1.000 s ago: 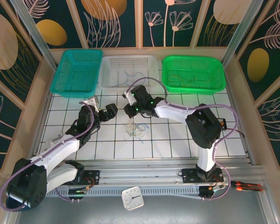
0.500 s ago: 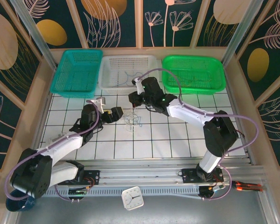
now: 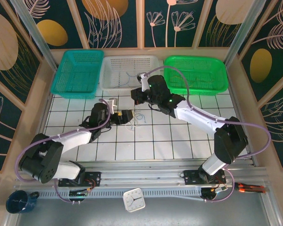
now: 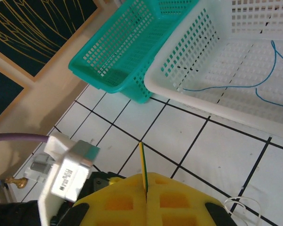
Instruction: Untangle the cables
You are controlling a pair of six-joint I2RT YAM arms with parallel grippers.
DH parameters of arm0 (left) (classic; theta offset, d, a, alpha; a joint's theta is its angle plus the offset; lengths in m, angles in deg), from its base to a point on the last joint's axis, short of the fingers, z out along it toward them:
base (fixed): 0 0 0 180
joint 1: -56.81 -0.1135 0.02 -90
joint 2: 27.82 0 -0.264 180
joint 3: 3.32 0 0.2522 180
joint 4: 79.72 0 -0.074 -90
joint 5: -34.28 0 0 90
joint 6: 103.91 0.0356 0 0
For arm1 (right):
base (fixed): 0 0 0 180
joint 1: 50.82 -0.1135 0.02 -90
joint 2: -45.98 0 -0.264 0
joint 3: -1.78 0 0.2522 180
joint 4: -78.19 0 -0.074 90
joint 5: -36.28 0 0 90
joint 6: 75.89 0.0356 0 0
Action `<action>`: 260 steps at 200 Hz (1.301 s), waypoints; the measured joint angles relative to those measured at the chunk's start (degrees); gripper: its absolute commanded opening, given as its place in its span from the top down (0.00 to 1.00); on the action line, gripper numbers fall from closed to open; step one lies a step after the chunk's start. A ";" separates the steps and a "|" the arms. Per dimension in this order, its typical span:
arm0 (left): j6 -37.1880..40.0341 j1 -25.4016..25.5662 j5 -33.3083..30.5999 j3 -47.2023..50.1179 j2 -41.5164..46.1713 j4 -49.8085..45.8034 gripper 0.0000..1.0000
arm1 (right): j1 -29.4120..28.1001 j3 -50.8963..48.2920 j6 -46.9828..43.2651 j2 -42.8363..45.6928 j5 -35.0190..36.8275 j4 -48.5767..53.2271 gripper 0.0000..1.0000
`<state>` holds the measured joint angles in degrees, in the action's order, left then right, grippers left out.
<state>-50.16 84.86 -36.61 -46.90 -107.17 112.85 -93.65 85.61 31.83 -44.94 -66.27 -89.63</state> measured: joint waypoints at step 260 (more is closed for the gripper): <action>-0.02 0.94 -0.90 -0.61 -4.52 6.10 0.14 | 18.58 -7.54 16.17 20.74 -0.28 -12.66 1.00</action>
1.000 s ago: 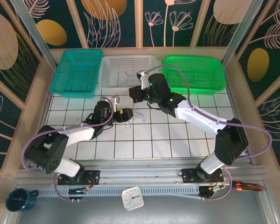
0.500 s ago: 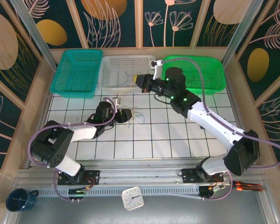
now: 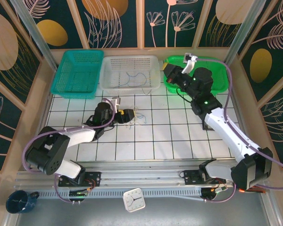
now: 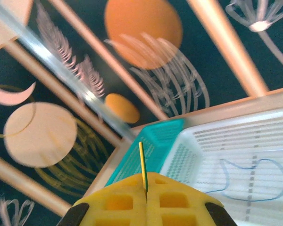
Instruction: Untangle the cables
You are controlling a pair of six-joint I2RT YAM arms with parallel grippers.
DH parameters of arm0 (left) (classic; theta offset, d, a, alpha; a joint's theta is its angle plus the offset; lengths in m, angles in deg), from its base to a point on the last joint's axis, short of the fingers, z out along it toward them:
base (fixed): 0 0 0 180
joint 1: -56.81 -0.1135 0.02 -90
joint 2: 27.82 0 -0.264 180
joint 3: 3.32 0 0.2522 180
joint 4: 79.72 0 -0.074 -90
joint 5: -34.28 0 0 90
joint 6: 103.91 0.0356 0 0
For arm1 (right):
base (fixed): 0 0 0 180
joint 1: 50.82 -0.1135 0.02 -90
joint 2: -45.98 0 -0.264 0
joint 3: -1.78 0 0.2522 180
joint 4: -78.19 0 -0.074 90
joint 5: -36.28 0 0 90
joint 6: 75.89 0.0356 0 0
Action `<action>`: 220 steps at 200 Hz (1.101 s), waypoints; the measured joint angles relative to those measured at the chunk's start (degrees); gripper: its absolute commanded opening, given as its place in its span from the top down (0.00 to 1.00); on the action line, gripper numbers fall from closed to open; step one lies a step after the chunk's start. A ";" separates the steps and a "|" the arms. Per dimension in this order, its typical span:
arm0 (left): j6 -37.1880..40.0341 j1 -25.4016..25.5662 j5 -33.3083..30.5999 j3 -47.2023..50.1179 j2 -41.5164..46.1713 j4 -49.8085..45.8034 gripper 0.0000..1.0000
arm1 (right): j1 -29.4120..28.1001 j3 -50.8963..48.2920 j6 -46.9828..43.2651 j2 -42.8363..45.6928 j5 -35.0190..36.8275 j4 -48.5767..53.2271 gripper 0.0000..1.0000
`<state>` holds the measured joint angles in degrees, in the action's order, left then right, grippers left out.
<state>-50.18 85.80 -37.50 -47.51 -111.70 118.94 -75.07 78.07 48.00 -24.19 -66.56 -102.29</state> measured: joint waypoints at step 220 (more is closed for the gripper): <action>-0.15 0.00 -2.73 -9.79 6.29 -11.39 0.01 | 24.50 9.20 8.52 -31.30 15.76 -10.10 0.50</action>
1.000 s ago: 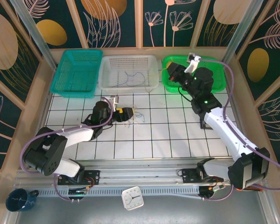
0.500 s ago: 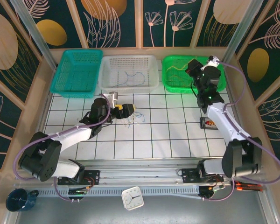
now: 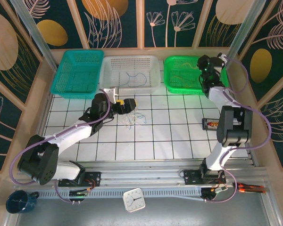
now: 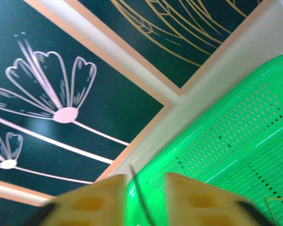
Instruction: Untangle the cables
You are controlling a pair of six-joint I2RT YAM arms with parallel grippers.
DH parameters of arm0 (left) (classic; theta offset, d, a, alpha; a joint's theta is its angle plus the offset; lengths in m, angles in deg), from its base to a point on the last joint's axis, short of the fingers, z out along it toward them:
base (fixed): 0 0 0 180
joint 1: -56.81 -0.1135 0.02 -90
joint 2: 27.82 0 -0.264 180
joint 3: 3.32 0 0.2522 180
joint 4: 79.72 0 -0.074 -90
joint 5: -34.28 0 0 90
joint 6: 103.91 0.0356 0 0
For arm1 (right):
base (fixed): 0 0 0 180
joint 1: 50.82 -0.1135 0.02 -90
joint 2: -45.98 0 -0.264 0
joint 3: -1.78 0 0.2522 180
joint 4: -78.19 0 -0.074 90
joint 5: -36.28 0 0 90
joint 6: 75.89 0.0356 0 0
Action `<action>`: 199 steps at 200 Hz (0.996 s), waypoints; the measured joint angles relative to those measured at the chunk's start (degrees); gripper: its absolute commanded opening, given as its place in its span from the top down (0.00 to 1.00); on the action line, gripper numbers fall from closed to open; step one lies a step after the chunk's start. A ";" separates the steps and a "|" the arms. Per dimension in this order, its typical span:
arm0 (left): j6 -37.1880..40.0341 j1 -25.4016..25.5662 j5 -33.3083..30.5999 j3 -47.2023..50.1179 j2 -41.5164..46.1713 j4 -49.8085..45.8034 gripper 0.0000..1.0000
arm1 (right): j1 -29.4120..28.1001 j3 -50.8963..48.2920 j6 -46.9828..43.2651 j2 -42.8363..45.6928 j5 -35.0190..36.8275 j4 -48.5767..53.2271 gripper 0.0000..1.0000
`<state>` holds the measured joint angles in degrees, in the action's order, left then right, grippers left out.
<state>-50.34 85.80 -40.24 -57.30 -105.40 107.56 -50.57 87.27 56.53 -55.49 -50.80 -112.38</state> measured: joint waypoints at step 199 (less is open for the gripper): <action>-0.07 -0.37 -2.69 0.52 1.86 -3.52 0.01 | -21.40 -25.94 -7.17 21.86 -14.97 -1.44 0.44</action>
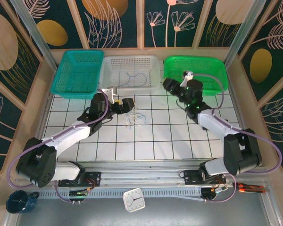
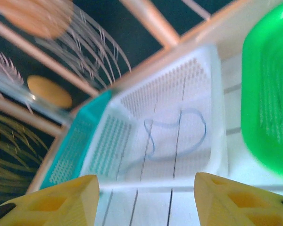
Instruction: Untangle the cables
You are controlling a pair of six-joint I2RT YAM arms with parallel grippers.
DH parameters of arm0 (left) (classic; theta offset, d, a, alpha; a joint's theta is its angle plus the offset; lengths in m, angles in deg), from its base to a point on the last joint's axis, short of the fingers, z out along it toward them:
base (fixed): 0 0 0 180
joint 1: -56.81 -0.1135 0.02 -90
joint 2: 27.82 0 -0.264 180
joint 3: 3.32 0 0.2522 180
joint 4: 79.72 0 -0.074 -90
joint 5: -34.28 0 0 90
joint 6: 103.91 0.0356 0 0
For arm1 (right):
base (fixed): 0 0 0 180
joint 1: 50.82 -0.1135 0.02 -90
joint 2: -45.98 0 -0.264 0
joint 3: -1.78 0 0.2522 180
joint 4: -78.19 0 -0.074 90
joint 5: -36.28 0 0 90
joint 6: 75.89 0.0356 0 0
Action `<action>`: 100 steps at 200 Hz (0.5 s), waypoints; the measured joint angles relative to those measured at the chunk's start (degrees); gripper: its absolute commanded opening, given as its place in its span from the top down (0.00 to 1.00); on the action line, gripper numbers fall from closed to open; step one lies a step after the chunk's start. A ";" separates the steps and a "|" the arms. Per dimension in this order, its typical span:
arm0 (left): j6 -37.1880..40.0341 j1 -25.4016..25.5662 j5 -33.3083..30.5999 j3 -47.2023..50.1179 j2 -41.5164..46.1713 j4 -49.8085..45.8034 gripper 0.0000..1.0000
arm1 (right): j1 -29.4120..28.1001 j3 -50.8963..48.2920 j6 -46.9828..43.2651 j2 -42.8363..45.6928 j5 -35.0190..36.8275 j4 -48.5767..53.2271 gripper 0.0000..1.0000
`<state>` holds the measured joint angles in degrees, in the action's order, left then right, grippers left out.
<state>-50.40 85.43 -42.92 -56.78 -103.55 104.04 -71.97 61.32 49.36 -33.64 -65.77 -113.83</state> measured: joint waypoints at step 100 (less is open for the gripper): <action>-1.29 0.00 0.02 2.86 1.18 -0.02 0.01 | -17.49 -6.45 -11.67 -9.79 5.27 8.28 0.52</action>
<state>-51.69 85.43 -42.90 -53.92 -102.37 104.02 -89.46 54.88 37.68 -43.43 -60.50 -105.54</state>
